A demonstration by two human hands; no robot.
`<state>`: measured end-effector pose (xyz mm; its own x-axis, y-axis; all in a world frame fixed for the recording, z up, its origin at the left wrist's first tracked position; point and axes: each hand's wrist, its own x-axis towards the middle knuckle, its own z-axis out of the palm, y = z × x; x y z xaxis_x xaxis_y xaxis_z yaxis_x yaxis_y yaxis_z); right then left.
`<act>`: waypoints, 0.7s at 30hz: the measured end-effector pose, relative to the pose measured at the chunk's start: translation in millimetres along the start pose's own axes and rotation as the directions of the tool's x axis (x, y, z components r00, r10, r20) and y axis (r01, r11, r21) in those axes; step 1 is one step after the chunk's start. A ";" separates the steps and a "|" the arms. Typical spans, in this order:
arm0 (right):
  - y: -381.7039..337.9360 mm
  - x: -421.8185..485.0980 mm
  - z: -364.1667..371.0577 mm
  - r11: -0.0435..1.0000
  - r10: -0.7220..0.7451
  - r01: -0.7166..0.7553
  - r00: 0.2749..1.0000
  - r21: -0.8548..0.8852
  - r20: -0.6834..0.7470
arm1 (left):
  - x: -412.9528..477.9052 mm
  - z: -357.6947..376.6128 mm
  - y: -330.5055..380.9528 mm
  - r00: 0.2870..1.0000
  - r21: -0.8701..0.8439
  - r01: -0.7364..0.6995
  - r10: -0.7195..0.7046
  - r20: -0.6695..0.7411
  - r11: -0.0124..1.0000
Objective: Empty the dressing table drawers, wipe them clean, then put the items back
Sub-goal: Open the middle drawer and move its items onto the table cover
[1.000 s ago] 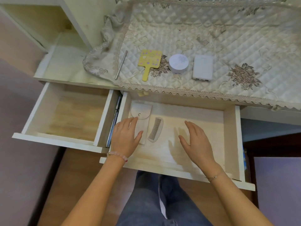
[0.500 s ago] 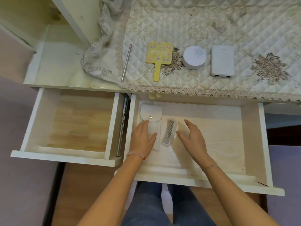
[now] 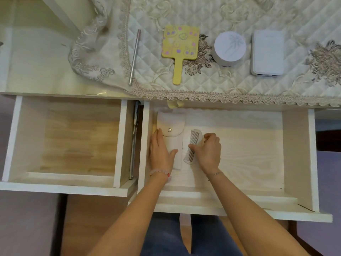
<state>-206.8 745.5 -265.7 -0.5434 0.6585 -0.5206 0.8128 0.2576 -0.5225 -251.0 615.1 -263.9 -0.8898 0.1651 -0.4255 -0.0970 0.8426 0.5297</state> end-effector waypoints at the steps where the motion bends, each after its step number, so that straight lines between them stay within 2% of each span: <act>1: 0.5 0.8 1.1 1.000 0.003 -0.003 1.000 -0.006 -0.006 | 0.4 0.0 0.0 1.000 -0.024 0.005 -0.005 -0.006 1.000; 10: 4.7 4.6 -2.7 0.994 0.109 -0.109 0.994 0.031 -0.016 | -0.9 -3.0 11.4 0.988 -0.184 0.117 -0.133 -0.074 0.976; 15: 9.6 6.7 -8.5 0.990 0.134 -0.133 0.991 0.045 -0.001 | 3.9 -7.0 14.1 0.959 -0.311 0.275 -0.283 0.021 0.910; 21: 9.7 2.7 -10.7 0.984 0.111 -0.110 0.994 0.138 -0.003 | 2.4 -11.2 16.7 0.948 -0.347 0.313 -0.311 0.063 0.884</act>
<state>-198.1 757.4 -265.0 -0.4491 0.6854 -0.5732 0.8307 0.0840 -0.5504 -259.7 623.9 -247.9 -0.7856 -0.0731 -0.6144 -0.5189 0.6187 0.5899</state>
